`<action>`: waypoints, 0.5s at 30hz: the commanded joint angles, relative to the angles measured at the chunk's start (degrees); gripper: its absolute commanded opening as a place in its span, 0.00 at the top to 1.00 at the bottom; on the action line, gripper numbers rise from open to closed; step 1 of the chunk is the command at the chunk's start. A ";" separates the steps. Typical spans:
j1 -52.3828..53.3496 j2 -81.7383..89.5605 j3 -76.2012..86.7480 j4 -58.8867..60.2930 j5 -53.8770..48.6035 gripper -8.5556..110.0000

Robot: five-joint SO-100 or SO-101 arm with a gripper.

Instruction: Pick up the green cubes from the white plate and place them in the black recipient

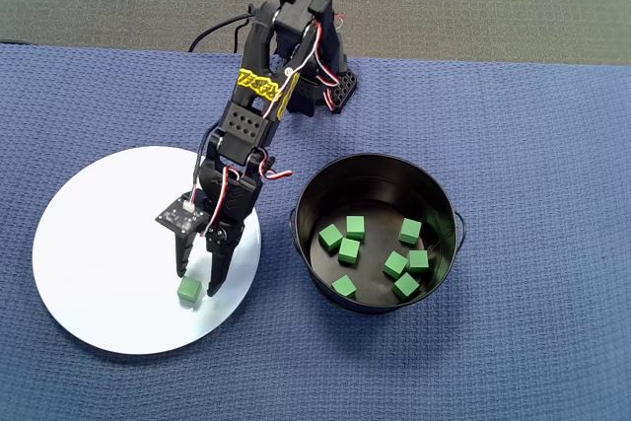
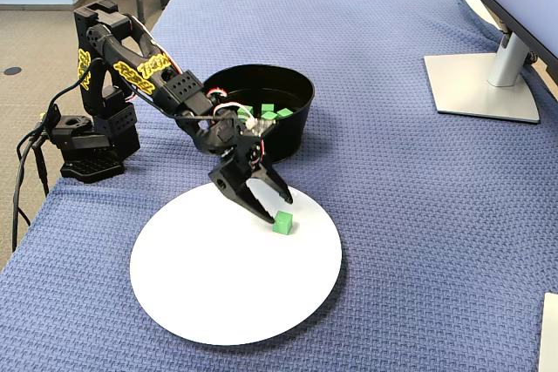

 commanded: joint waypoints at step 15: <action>0.09 -3.08 -4.66 -3.34 -0.53 0.82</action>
